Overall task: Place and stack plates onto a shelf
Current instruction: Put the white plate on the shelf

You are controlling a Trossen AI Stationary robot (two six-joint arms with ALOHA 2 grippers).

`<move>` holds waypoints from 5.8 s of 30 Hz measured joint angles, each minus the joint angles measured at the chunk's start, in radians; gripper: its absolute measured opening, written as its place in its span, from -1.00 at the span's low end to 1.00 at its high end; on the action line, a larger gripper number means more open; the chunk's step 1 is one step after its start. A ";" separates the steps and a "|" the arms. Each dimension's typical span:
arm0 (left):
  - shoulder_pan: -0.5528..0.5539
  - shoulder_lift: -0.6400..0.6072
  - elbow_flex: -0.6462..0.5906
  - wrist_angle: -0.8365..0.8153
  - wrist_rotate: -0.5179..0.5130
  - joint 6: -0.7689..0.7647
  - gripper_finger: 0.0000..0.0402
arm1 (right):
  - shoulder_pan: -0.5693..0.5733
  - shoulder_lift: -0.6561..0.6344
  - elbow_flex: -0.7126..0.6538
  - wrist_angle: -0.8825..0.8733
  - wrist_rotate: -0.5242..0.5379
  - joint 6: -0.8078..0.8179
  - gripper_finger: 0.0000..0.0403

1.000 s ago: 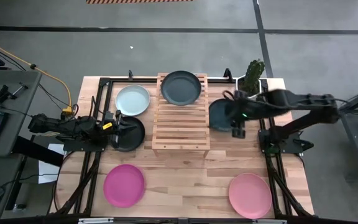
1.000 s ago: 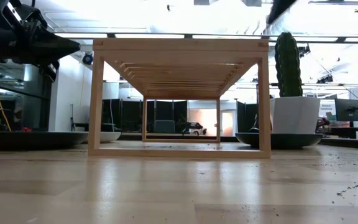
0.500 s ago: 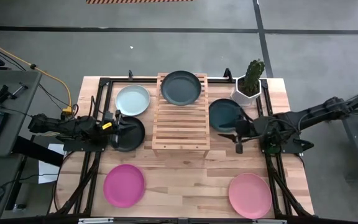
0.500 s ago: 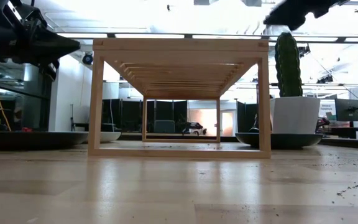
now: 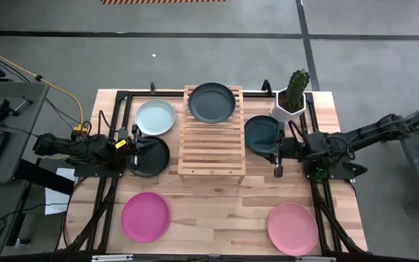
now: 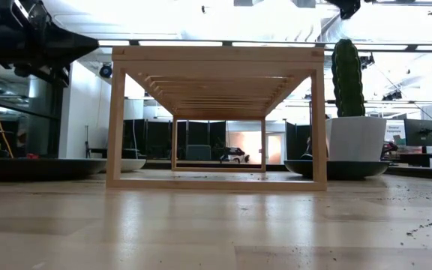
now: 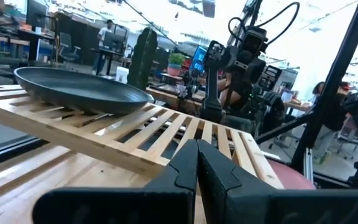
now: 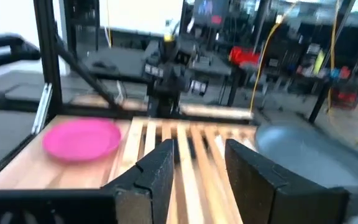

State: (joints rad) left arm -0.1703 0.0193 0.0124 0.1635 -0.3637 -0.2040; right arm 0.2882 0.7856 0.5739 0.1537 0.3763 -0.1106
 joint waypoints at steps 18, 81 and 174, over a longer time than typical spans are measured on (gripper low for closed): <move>0.000 0.004 0.000 0.080 -0.090 0.023 -1.00 | -0.002 0.007 0.000 -0.019 0.043 0.047 -0.33; 0.486 1.142 0.220 -0.085 -0.116 -0.289 -0.34 | -0.002 0.084 0.001 -0.013 0.044 0.043 -0.33; -0.452 1.009 0.598 0.217 -0.345 0.521 -1.00 | -0.002 0.085 0.001 -0.044 0.044 0.104 -0.33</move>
State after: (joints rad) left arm -0.6226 1.0282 0.6099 0.3806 -0.7091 0.3166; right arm 0.2857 0.8703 0.5747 0.1095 0.4201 -0.0070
